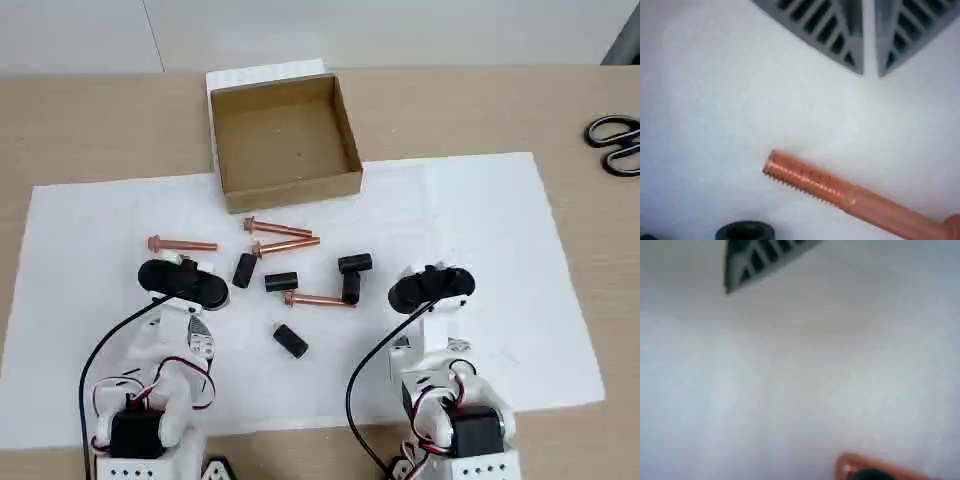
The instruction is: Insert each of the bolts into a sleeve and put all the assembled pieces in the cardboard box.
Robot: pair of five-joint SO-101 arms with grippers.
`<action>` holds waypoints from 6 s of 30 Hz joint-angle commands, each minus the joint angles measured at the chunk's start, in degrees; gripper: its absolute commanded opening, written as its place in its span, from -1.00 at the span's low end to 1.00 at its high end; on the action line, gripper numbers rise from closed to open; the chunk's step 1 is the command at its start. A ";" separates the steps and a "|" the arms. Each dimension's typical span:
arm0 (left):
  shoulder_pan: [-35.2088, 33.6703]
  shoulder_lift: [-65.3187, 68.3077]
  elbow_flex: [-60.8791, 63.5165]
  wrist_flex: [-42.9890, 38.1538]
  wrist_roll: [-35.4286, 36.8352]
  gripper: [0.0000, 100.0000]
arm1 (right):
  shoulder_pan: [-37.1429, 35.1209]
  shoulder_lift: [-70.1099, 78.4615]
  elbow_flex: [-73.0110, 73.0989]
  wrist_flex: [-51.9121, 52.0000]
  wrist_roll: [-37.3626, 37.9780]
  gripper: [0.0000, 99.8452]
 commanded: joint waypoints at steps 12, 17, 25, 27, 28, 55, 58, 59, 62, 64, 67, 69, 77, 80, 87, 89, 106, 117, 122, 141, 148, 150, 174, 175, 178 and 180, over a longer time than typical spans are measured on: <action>0.44 -0.79 -0.31 -0.09 -0.09 -0.99 | 0.48 -0.40 -0.44 0.04 0.18 -0.69; 0.44 -0.79 -0.31 0.00 0.00 -0.99 | 0.48 -0.40 -0.44 0.13 0.26 -0.69; 0.53 -0.79 -0.31 -0.35 -0.09 -0.99 | 0.48 -0.40 -0.44 0.13 0.26 -0.69; 0.88 -0.79 -0.31 -0.44 -0.09 -0.99 | 0.48 -0.40 -0.44 0.04 0.26 -0.69; 0.97 -0.79 -0.31 -0.44 0.00 -0.99 | 0.48 -0.40 -0.44 0.04 0.26 -0.69; -9.58 38.59 -42.07 0.00 13.54 -0.98 | 6.37 50.68 -45.27 -6.37 13.98 -0.69; -9.49 54.15 -54.55 6.07 13.27 -0.98 | 6.55 65.36 -53.80 -3.21 20.31 -0.69; -9.93 58.90 -58.33 9.05 13.19 -0.98 | 6.20 69.41 -56.44 -3.21 20.04 -0.69; -12.13 71.74 -67.91 18.90 13.80 -0.98 | 6.73 78.02 -64.35 -2.07 18.02 -0.69; -12.92 79.56 -72.75 18.90 15.56 -0.99 | 6.64 81.54 -69.19 0.48 17.41 -0.69; -14.07 88.18 -77.58 20.22 16.79 -0.99 | 6.37 84.62 -75.60 1.54 20.04 -0.69; -13.63 92.13 -79.87 21.45 11.96 -0.99 | 5.41 85.58 -78.59 1.98 20.31 -0.69; -13.54 95.12 -80.84 18.29 7.56 -0.99 | -6.81 88.66 -81.23 7.60 50.20 -0.68; -13.36 95.56 -80.75 17.85 7.47 -0.99 | -11.03 96.40 -84.84 22.37 69.45 -0.68; -13.71 95.38 -81.01 20.40 4.22 -0.99 | -5.76 114.77 -98.55 23.52 83.60 -0.68; -13.80 95.30 -80.92 21.45 4.22 -0.99 | -4.35 118.11 -102.07 23.43 87.03 -0.68; -13.80 95.12 -80.92 22.59 7.03 -0.99 | -11.03 124.26 -109.27 22.81 92.75 -0.68; -13.45 95.47 -80.92 22.42 7.03 -0.99 | -11.03 130.33 -109.45 17.10 88.00 -0.68; -13.45 95.56 -80.84 22.42 6.77 -0.99 | -11.03 130.42 -109.45 15.69 86.95 -0.68; -13.45 95.56 -80.75 21.54 6.68 -0.99 | -10.68 135.25 -109.36 13.14 83.25 -0.68; -13.45 95.56 -80.75 20.40 6.68 -0.99 | -9.80 135.60 -109.45 14.73 82.29 -0.68; -13.36 95.56 -80.75 20.40 6.68 -0.99 | -9.10 135.96 -109.45 14.02 82.37 -0.68; -13.36 95.65 -80.75 19.52 6.77 -0.99 | -8.31 142.11 -109.36 12.53 80.18 -1.00; -13.36 95.65 -80.75 19.52 6.77 -0.99 | -8.40 142.11 -109.36 12.70 79.74 -0.97; -13.36 95.65 -80.75 18.90 6.95 -0.99 | -8.31 141.58 -109.54 15.69 79.74 -0.99; -13.36 95.56 -80.84 17.93 7.03 -0.99 | -8.22 141.41 -109.89 17.19 78.95 -0.99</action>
